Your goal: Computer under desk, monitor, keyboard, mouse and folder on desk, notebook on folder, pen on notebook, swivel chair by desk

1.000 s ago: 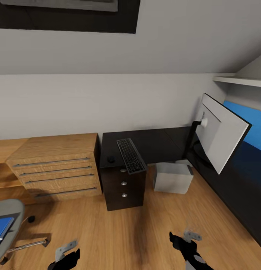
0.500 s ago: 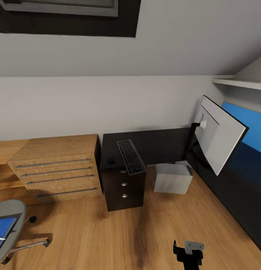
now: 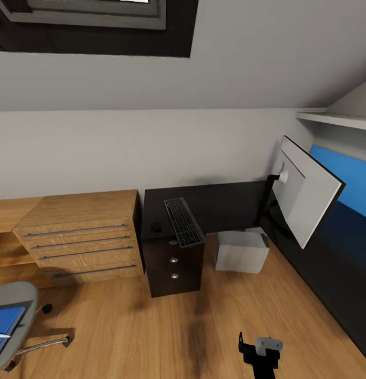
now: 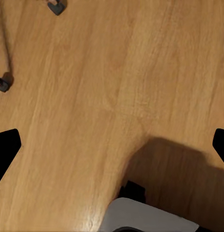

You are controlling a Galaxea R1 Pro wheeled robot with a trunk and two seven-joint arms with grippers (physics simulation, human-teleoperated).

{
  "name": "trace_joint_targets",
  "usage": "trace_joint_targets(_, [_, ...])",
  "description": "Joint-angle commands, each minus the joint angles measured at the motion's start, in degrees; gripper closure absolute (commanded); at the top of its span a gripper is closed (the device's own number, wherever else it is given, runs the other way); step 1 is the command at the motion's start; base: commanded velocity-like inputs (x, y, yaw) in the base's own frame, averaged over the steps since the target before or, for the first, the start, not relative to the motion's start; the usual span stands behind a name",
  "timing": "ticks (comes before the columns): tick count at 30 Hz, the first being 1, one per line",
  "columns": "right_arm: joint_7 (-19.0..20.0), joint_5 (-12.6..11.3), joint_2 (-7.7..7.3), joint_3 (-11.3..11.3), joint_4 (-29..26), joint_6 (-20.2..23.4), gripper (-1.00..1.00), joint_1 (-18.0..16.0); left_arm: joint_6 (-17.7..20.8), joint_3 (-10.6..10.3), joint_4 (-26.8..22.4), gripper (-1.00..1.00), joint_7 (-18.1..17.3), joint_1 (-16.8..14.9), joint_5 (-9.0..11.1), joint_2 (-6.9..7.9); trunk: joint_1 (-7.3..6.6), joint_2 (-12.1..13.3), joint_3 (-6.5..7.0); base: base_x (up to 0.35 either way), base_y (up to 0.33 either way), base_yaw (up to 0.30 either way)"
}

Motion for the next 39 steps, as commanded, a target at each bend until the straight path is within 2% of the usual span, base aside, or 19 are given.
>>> trace_joint_targets(1, [-0.33, -0.40, 0.27, 0.31, 0.04, -0.58, -1.00, -0.04, -0.28, -0.44, 0.01, -1.00, 0.40, -0.04, 0.15, -0.11, -0.22, 0.37, 0.12, 0.000, 0.000, 0.000])
trace_joint_targets(9, [-0.34, -0.40, 0.78, 0.28, 0.15, -1.42, -1.00, 0.04, -0.34, -0.26, 0.02, -1.00, 0.43, -0.05, -0.28, -0.28, -1.98, 3.58, 1.56, -0.015, -0.004, 0.029])
trace_joint_targets(39, [-0.51, -0.14, 1.17, 0.32, 1.44, -3.88, -1.00, 0.05, -0.26, -0.58, 0.03, -1.00, 0.34, -0.02, -0.34, -0.66, -8.57, 15.61, 6.94, -0.274, -0.226, 0.271])
